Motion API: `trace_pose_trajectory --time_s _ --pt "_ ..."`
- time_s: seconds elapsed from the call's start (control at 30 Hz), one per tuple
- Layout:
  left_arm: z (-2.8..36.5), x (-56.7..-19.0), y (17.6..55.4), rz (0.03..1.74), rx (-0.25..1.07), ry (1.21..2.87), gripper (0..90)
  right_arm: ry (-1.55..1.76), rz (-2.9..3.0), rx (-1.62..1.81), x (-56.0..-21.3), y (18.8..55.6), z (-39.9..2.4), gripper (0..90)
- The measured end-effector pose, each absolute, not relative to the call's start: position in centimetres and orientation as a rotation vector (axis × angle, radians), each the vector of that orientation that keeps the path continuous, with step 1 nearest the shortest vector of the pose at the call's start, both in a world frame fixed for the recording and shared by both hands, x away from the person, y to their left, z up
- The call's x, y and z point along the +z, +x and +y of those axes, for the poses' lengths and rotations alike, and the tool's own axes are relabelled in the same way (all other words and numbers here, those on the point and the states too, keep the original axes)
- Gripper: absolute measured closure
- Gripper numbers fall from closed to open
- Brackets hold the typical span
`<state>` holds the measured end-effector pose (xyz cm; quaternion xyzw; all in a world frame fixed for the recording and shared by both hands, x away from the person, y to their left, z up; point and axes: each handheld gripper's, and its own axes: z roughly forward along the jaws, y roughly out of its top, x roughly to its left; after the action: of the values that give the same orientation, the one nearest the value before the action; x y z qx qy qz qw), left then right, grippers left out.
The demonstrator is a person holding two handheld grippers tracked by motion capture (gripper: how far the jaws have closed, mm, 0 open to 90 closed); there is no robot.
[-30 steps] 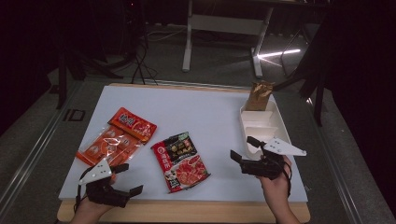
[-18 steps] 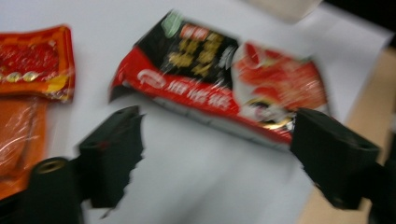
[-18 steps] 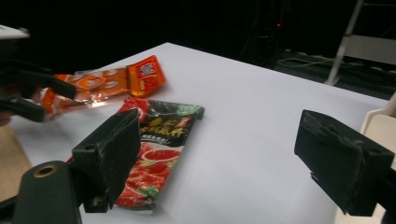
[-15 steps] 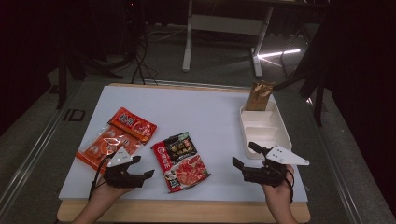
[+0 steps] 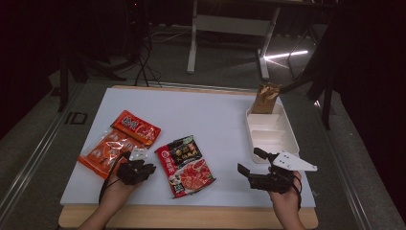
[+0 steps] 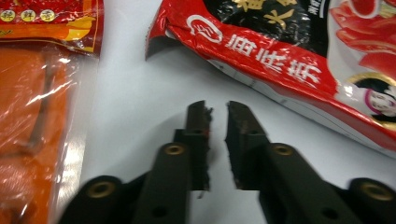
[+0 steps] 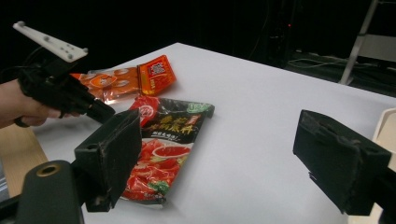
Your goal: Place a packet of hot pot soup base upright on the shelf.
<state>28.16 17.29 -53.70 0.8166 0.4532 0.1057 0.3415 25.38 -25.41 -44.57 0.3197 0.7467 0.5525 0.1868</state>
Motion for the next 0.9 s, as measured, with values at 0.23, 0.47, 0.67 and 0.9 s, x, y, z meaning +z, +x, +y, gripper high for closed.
trace_pose_trajectory --time_s 0.23,0.47,0.67,0.9 --pt "16.2 -53.7 29.0 1.116 0.250 2.168 90.0 0.955 2.099 1.583 -44.5 25.4 -25.8 17.3" --pt "15.1 -54.1 29.4 1.093 0.230 2.193 89.9 0.939 2.122 1.528 -44.9 25.5 -25.6 17.2" --pt "15.0 -54.1 30.1 1.097 0.211 2.191 90.0 0.943 2.131 1.508 -45.2 25.6 -25.8 16.1" --pt "14.3 -54.1 31.3 1.100 0.227 2.195 90.0 0.951 2.125 1.518 -45.2 25.8 -26.2 15.5"
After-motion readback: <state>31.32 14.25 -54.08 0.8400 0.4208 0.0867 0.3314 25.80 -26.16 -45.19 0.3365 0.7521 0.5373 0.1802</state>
